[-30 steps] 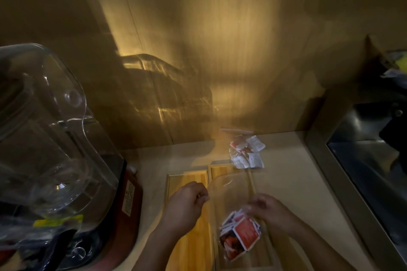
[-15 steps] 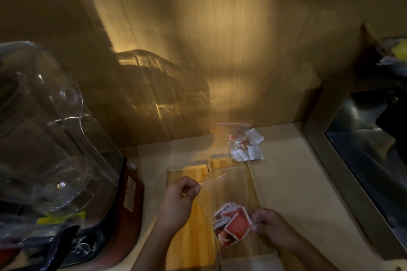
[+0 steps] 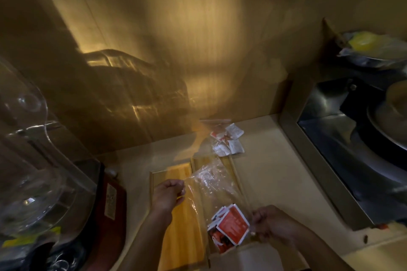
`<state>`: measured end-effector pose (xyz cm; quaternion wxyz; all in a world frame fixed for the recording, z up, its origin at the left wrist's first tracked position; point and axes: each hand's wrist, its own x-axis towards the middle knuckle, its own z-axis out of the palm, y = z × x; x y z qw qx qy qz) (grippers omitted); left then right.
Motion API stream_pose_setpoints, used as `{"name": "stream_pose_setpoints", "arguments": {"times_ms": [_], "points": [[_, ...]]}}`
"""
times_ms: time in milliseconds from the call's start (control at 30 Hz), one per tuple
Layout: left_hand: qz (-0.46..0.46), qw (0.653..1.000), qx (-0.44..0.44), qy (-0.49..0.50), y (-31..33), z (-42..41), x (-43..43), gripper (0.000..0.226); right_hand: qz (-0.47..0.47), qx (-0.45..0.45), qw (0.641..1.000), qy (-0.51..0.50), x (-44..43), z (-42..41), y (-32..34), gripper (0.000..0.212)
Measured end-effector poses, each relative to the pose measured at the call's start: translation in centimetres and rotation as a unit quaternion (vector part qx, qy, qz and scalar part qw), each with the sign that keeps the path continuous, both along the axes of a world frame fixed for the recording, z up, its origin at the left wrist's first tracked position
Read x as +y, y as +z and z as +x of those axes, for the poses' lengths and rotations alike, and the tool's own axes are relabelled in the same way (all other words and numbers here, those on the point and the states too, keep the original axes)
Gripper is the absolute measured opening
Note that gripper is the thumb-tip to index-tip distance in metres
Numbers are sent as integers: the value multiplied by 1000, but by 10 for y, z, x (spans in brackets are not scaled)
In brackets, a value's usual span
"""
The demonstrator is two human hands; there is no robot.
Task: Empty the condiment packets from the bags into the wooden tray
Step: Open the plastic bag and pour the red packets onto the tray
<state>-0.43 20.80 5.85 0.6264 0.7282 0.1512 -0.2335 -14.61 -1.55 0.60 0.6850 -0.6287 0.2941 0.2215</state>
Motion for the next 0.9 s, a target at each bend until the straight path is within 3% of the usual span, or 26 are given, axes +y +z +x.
{"name": "stream_pose_setpoints", "arguments": {"times_ms": [200,267,300,367,467,633,767,900], "points": [[21,998,59,6,-32,5,-20,8,-19,54,994,-90,10,-3,-9,24],[28,996,84,-21,-44,3,-22,45,-18,56,992,-108,14,-4,-8,25],[25,995,91,-45,-47,0,-22,50,-13,57,992,-115,15,-5,-7,24],[34,988,101,-110,-46,-11,-22,27,-1,60,990,-126,18,-6,-6,21],[33,984,122,-125,-45,-29,-20,15,35,75,984,-155,21,-10,-11,15],[28,986,133,-96,-47,-49,-16,14,139,108,958,-226,21,-11,-17,15],[4,987,148,-60,-34,-41,-21,11,150,158,962,-166,15,3,2,33],[12,991,103,-86,-19,-27,-25,21,180,149,961,-148,10,26,37,32]]}}
